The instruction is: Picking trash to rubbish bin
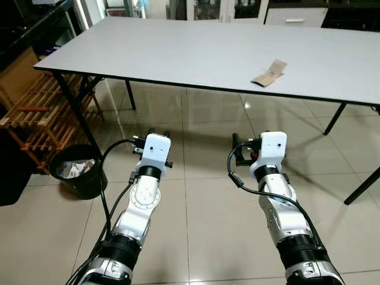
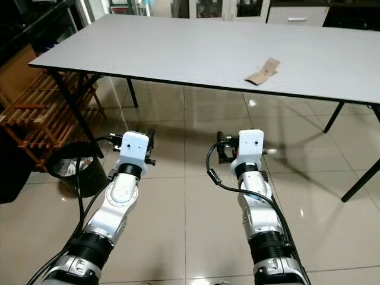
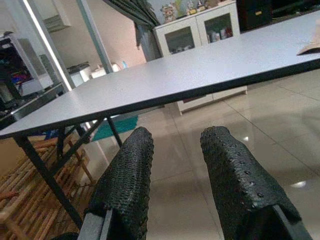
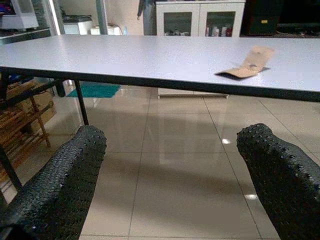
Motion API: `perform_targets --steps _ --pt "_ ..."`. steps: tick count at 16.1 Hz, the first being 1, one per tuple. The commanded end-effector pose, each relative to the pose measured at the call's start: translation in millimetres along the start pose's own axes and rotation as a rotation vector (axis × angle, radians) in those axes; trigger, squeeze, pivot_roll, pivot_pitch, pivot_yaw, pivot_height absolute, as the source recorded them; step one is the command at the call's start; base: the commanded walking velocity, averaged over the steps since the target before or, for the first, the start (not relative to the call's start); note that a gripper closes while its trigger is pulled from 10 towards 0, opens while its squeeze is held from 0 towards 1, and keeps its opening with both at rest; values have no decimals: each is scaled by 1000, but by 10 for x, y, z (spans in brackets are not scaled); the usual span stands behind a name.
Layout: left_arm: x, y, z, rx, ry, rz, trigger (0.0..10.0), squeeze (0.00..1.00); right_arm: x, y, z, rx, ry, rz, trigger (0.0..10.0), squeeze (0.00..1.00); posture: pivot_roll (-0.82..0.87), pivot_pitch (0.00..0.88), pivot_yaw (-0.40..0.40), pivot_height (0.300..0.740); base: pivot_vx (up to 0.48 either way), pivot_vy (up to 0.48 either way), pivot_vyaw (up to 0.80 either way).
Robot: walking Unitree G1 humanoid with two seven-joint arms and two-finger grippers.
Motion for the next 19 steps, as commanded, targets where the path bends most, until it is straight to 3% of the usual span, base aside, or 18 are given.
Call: perform_targets --steps 1,5,14,19 --pt "-11 3 -3 10 10 -4 10000 0 14 -10 0 1 -4 -3 10000 0 -82 56 34 740 0 -480 0" --pt "-11 2 -2 13 10 -2 10000 0 9 4 -1 9 -1 0 10000 0 -82 53 33 740 0 -219 0" --pt "-40 28 -4 21 29 35 10000 0 -23 29 -2 17 15 7 10000 0 -76 63 33 740 0 0 0" --pt "-27 29 -15 18 27 32 10000 0 -19 24 -5 13 13 5 10000 0 -78 65 35 740 345 0 0"
Point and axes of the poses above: a point about 5 cm out from each wrist's last joint towards the gripper, its own z axis pointing back from the gripper into the wrist, its own x axis along the axis of the wrist's last joint, y = z × x, the point moved 6 cm from there along -z, pointing out of the wrist towards the gripper, and after that the axes turned 9 degrees about -z, right-handed, at the moved point
